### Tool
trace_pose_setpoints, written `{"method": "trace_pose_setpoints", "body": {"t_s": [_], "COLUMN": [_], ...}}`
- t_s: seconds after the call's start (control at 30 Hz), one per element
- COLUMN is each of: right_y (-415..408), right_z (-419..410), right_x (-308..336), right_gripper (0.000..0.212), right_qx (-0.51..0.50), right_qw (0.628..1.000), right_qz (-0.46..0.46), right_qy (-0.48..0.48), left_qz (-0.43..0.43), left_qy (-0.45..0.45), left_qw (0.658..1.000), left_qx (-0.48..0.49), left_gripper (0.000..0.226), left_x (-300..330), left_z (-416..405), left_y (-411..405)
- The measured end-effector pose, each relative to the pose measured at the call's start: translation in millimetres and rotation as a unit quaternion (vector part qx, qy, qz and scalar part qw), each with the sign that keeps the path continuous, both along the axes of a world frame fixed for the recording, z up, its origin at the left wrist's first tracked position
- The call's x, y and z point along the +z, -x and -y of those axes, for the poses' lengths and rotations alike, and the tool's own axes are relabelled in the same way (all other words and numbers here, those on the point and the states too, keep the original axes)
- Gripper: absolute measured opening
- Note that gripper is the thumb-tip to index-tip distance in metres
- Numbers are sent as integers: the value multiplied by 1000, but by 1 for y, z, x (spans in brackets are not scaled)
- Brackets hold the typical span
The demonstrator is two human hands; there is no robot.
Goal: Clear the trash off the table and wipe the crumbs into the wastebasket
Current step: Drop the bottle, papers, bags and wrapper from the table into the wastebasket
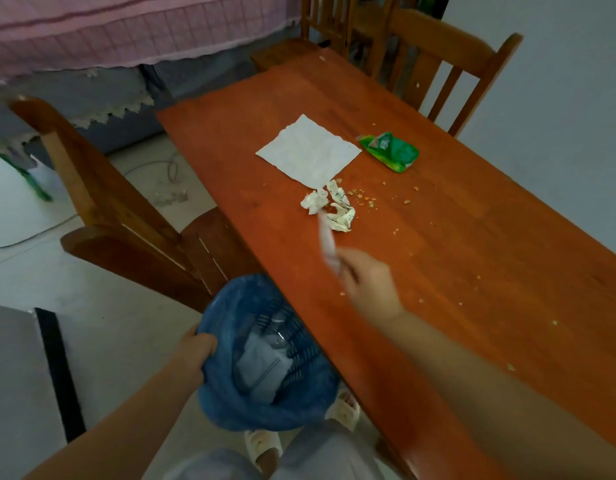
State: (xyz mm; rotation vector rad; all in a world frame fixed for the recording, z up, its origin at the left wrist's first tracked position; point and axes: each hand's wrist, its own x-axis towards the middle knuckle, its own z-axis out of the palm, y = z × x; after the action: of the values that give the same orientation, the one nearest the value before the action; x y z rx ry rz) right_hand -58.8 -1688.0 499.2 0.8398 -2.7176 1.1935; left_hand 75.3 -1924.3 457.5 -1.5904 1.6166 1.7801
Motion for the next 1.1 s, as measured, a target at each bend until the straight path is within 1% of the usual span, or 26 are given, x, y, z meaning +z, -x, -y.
{"method": "trace_pose_setpoints", "body": {"t_s": [0.07,0.13,0.2,0.23,0.27,0.33,0.4,0.47,0.5,0.53,0.57,0.6,0.63,0.67,0.7,0.77,0.83,0.93,0.97,1.03,1.1], "right_y": [-46,-83,-101,-104,-102,-83,-44,11,42,71,98,119,134,145,151,158,158,153,146,121,82], "right_z": [39,67,81,85,86,85,80,74,69,65,60,55,51,48,46,45,43,38,38,46,61], "right_x": [-15,-37,-56,-61,-61,-52,-34,-17,-12,-10,-10,-12,-14,-18,-22,-31,-35,-29,-24,-13,-7], "right_gripper": [30,30,27,26,25,26,28,31,34,38,43,50,58,64,68,66,55,42,37,26,21], "right_qx": [96,178,206,212,219,222,176,78,22,-34,-90,-140,-173,-186,-185,-162,-156,-203,-202,-142,-36], "right_qw": [995,978,953,941,933,936,957,981,987,986,978,965,951,938,928,921,928,949,958,978,988], "right_qz": [16,93,175,201,213,196,163,109,72,40,28,45,82,121,153,182,184,156,139,116,124], "right_qy": [-5,-56,-137,-171,-189,-189,-165,-138,-140,-157,-184,-215,-242,-265,-285,-305,-284,-184,-148,-100,-87], "left_qz": [-12,-19,-20,-17,-13,-6,5,12,13,14,14,13,12,11,12,14,11,9,6,2,-2], "left_qy": [-2,-6,-2,-4,-4,-5,-2,5,4,2,3,2,-1,-4,-6,-7,-5,-6,-7,-7,-6], "left_qw": [1000,1000,1000,1000,1000,1000,1000,1000,1000,1000,1000,1000,1000,999,999,999,998,998,998,998,998], "left_qx": [5,9,7,8,5,1,-1,-6,1,8,16,23,29,31,33,45,56,59,59,58,58], "left_gripper": [46,42,40,40,41,43,48,50,49,49,50,51,53,53,52,52,52,52,53,55,56], "left_x": [3,8,12,12,12,10,5,2,2,3,2,2,1,1,1,1,1,-3,-4,-5,-5], "left_z": [9,17,23,27,30,36,40,40,39,39,40,41,42,42,42,41,39,39,39,38,39], "left_y": [-4,-7,-8,-9,-9,-8,-4,3,5,8,10,13,16,18,21,25,28,31,31,30,28]}}
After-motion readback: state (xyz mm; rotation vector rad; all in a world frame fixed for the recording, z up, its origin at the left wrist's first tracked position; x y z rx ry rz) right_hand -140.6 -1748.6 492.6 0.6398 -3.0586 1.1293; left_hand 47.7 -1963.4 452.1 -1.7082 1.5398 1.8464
